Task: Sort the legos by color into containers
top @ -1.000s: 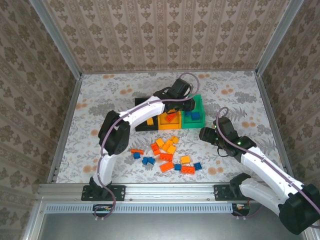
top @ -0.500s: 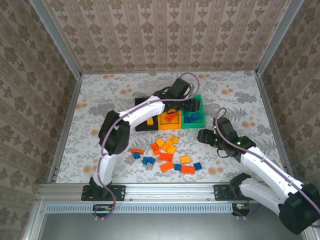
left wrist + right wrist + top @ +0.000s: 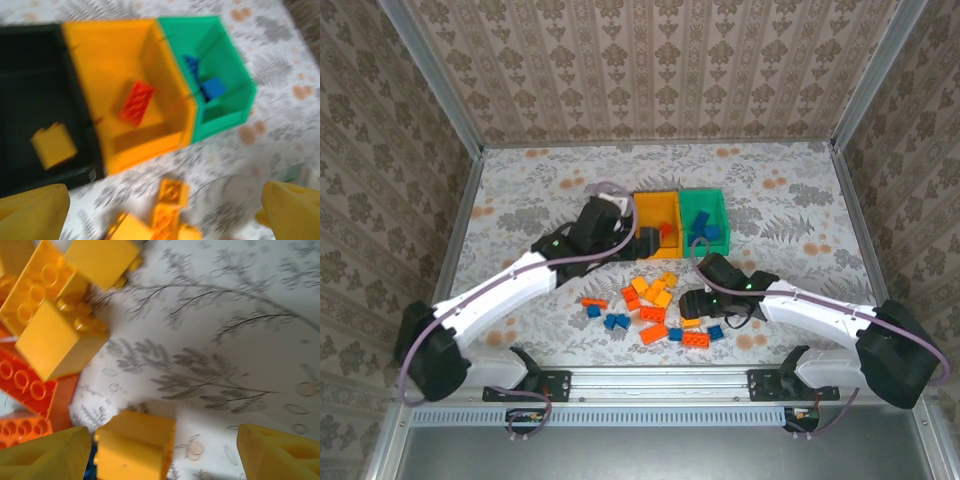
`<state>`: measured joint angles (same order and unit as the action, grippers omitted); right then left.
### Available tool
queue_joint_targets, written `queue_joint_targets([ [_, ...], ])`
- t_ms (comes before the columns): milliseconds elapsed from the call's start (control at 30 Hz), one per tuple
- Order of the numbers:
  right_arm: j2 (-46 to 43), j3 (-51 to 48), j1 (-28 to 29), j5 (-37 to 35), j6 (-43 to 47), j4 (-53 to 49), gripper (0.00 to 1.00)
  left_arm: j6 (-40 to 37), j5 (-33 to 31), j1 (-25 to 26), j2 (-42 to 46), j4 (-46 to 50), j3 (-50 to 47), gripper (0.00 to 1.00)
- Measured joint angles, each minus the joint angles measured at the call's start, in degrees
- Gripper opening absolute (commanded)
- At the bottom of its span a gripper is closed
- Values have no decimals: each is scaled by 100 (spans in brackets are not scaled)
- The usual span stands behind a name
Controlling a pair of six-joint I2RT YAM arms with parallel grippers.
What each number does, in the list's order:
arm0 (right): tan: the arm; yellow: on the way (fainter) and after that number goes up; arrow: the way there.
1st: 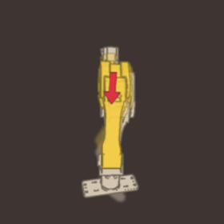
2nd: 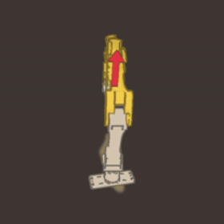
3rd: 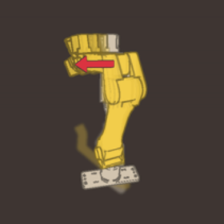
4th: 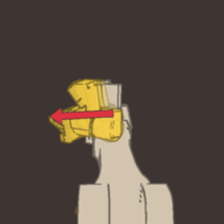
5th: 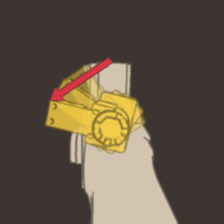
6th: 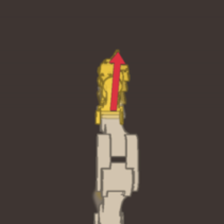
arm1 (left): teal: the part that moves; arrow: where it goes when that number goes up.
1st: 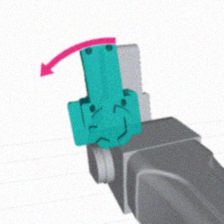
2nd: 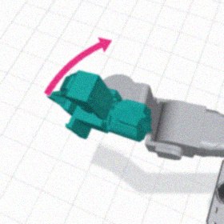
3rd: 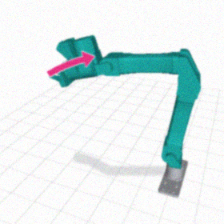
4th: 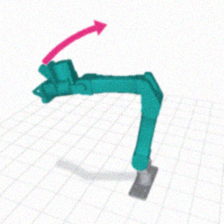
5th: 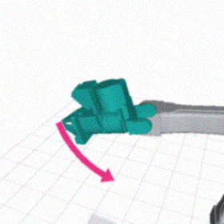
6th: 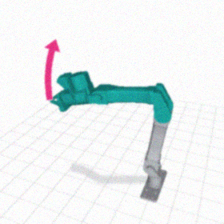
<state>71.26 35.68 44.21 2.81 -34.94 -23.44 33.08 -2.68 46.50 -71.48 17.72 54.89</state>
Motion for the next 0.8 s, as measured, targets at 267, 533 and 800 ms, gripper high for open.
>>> queue_joint_targets([
  [267, 595, 264, 400, 24, 28, 9, 71, 326, -726, -144, 1554, 372, -1145, 100],
  [533, 756, 286, 407, -131, 42, -144, 45, 496, -765, -511, 1803, 621, -1436, 100],
  [800, 564, 553, 407, -319, 142, -433, 32, 553, -658, -774, 2177, 647, -1762, 100],
])
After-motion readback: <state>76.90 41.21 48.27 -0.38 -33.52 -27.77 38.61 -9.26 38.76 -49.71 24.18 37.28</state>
